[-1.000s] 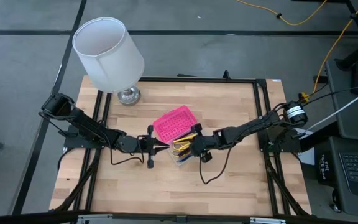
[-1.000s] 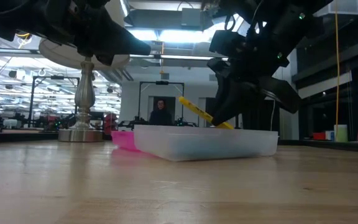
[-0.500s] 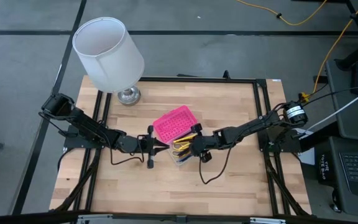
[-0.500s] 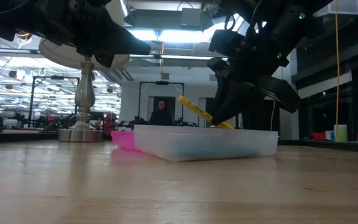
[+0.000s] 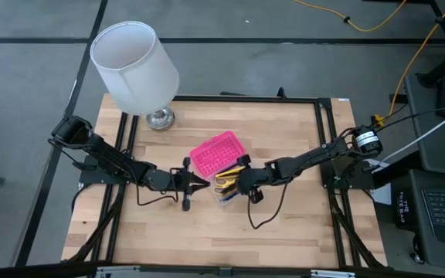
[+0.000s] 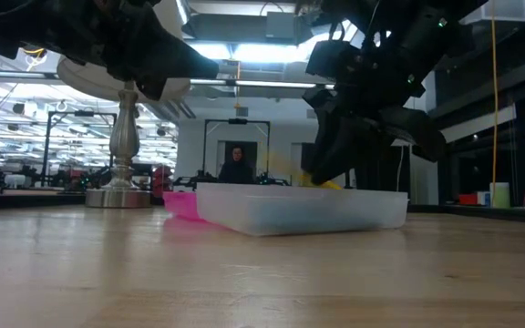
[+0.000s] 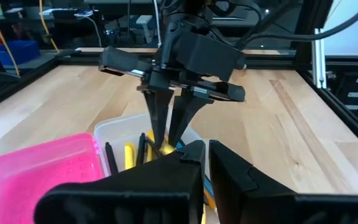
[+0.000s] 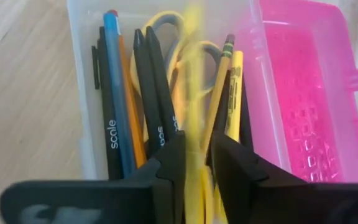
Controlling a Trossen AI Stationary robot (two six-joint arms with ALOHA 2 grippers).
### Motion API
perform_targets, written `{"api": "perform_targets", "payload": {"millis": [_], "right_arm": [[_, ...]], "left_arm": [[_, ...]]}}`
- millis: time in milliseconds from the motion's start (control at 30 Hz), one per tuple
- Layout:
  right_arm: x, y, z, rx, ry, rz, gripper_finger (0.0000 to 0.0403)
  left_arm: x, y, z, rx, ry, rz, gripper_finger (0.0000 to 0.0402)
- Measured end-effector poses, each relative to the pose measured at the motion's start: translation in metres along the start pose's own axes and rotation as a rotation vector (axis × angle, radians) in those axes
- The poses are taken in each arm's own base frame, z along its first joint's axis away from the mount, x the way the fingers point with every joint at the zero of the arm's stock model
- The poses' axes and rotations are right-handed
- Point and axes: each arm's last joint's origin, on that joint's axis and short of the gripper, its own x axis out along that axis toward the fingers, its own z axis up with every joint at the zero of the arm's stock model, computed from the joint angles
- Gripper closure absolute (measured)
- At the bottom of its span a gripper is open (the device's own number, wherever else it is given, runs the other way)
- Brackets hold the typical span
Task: Pick & place school supplies into a supply box
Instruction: Put the yellow pen into the supply box, then close the supply box
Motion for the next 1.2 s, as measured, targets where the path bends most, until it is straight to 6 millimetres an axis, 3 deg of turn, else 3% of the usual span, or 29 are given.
{"api": "perform_targets", "payload": {"millis": [200,333,533,633,733,867,1000,1200], "right_arm": [[0.000,0.000,0.000,-0.040,0.000,0.002,0.0286],[-0.001,-0.004,-0.002,-0.164,0.010,-0.004,0.0277],[-0.026,-0.037,-0.002,-0.166,-0.041,-0.094,0.0278],[-0.044,-0.056,-0.003,-0.088,-0.105,-0.112,0.0286],[-0.055,-0.072,-0.005,-0.014,-0.213,-0.023,0.0303],[-0.054,-0.086,-0.014,0.065,-0.278,0.094,0.0342],[-0.050,-0.093,-0.024,0.093,-0.293,0.093,0.0392],[-0.042,-0.105,-0.044,0.132,-0.387,0.046,0.0384]], "left_arm": [[-0.001,-0.001,0.000,0.033,0.000,-0.008,0.0384],[-0.001,-0.001,0.000,0.034,0.001,-0.009,0.0384],[-0.001,-0.001,0.000,0.034,0.000,-0.004,0.0384],[0.001,0.002,0.000,0.051,-0.002,0.027,0.0384],[0.003,0.007,0.000,0.074,0.003,0.050,0.0384],[0.005,0.012,0.000,0.099,0.013,0.073,0.0384],[0.008,0.020,-0.003,0.075,0.048,0.110,0.0384],[0.018,0.032,0.000,-0.014,0.272,0.213,0.0398]]}}
